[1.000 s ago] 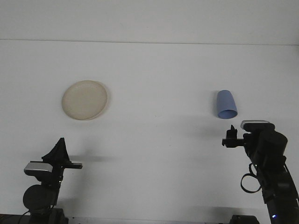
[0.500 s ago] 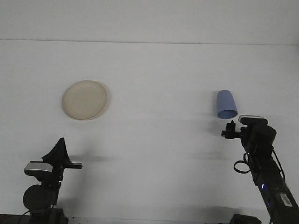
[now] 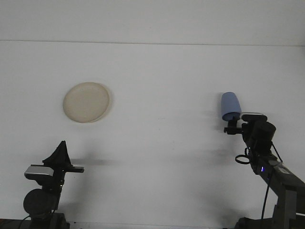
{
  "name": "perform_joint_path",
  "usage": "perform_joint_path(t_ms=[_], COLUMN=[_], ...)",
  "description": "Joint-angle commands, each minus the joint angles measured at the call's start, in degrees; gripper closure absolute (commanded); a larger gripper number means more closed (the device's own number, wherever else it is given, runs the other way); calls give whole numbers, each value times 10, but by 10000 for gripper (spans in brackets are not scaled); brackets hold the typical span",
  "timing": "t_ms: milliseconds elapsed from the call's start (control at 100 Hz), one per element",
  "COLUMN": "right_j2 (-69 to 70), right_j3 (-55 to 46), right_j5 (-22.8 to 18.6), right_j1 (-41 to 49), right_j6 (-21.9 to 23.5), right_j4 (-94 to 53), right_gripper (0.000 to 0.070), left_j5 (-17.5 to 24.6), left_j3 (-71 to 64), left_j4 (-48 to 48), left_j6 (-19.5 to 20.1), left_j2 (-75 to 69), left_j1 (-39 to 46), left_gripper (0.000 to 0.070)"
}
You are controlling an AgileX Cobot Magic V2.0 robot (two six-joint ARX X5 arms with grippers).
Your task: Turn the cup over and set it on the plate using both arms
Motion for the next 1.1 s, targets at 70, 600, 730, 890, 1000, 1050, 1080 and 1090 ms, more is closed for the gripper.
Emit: perform_joint_path(t_ms=[70,600,730,890,1000,1050,1080,1090], right_j2=[53,115,96,24,-57,-103,-130,-140], right_j3=[37,94,94,94,94,94,95,96], right_j5=[-14,-63,-74,-72,-47,-24,-10,-5], right_j1=[-3,-3,-1,13,29,42,51,54], right_j6=[-10,-36,-37,-24,5,18,29,33], right_j4=[26,26,4,-49,-121,-166,-195,-206], right_gripper=[176,700,700,700,700,700,700,700], left_j5=[1,1,1,1,1,1,1,1], left_j3=[-11,-11,-11,-11,-11,-11,-11,-11], left_j4=[6,6,6,6,6,6,6,6], left_j6=[5,5,5,5,5,5,5,5], left_j2=[-1,-1,-1,-1,-1,-1,-1,-1], left_j1=[1,1,1,1,1,1,1,1], left_gripper=[689,689,688,688,689,689,689,689])
